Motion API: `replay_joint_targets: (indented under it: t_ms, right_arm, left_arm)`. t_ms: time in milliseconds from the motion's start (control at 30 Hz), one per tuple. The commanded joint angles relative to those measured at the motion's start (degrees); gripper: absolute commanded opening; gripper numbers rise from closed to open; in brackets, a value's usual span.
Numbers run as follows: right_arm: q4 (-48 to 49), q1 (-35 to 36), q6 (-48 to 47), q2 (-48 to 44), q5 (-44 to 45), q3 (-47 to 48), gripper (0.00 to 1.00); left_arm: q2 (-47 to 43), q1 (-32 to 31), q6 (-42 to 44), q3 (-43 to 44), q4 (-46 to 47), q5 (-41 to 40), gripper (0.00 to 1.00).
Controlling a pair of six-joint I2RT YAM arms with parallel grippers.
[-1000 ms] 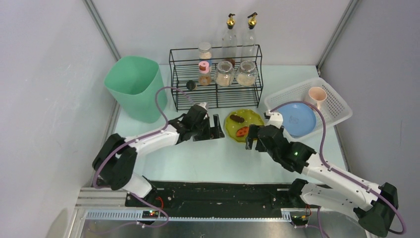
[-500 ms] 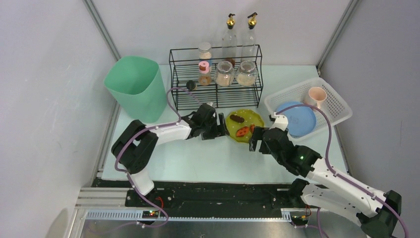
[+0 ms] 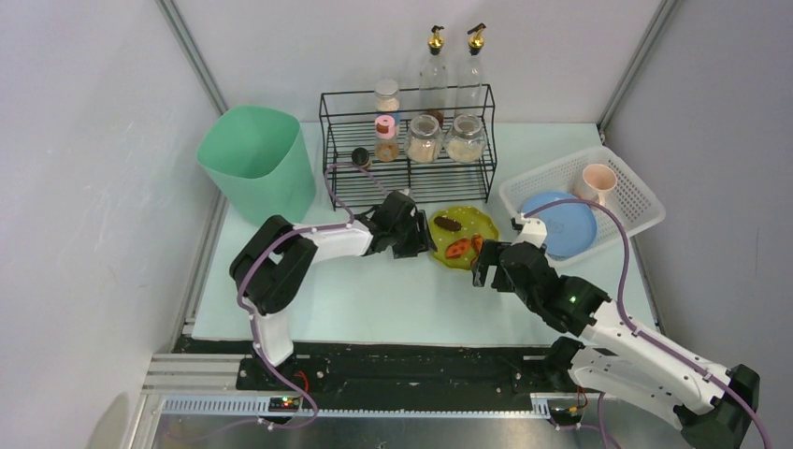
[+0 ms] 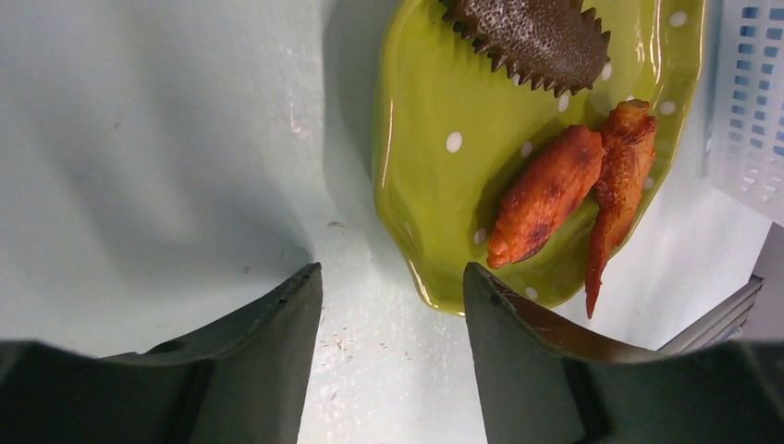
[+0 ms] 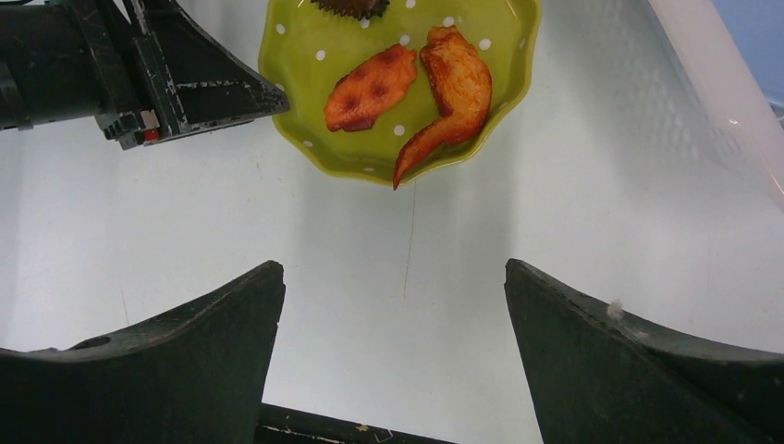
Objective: Clear the kitchen counter
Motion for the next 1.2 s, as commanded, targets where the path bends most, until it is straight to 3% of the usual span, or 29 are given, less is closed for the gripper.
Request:
replay_joint_targets:
  t_ms: [0, 467, 800, 1167]
  right_arm:
    - [-0.04, -0.29, 0.56, -0.46, -0.04, -0.05, 0.93]
    - [-1.35, -0.25, 2.09, -0.97, -0.33, -0.48, 0.92]
    - [-1.26, -0.17, 3.07, -0.19, -1.13, -0.69, 0.92]
    - [0.87, -1.49, 4.02, 6.66, -6.34, -0.78, 0.9]
  left_arm:
    - [2.25, -0.18, -0.53, 1.05, 0.57, -1.15, 0.59]
    - [3.54, 1.24, 0.51, -0.94, 1.62, -3.78, 0.25]
    - [0.28, 4.33, 1.23, -8.56, 4.0, -3.04, 0.01]
    - [-9.32, 6.28, 2.1, -19.8, 8.24, -3.38, 0.0]
